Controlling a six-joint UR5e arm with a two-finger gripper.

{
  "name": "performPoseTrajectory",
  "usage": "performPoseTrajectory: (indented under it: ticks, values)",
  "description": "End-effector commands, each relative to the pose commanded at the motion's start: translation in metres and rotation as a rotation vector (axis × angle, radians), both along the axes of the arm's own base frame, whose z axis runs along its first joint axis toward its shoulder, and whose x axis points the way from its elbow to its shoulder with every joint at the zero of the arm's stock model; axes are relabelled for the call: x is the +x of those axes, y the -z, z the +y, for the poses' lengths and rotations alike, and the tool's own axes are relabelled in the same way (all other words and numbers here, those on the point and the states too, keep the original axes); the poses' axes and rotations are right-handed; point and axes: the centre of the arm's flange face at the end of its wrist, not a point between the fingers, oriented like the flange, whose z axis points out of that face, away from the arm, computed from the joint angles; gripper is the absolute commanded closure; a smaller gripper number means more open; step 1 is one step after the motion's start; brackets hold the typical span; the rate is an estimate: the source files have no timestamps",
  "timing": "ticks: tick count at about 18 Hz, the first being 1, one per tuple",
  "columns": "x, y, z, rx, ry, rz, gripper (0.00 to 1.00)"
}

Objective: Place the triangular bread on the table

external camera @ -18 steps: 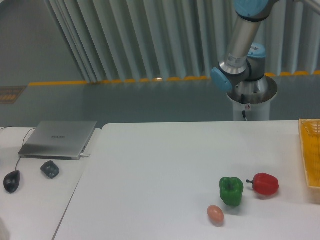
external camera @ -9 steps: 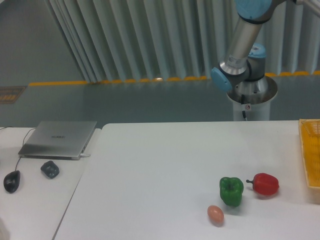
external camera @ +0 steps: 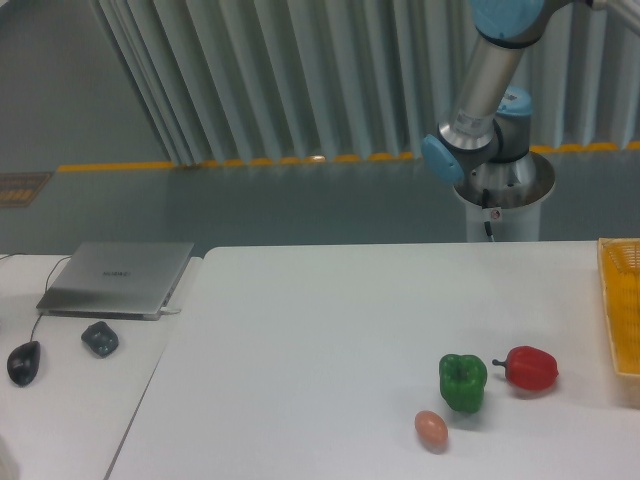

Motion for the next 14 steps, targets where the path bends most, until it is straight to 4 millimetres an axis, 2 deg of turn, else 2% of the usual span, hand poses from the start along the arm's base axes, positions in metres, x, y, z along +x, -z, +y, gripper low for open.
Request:
performPoseTrajectory:
  ticks: [3,6,8,9,14]
  values:
    - [-0.001,-0.006,0.001,-0.007,-0.026,0.012,0.8]
    - [-0.002,-0.019,0.006,-0.041,-0.016,0.027,0.93]
    - [0.001,-0.027,0.015,-0.054,-0.028,0.021,0.94]
    - [0.001,-0.029,0.015,-0.053,-0.031,0.024,0.98]
    - [-0.004,-0.054,0.017,-0.047,-0.037,-0.006,0.98]
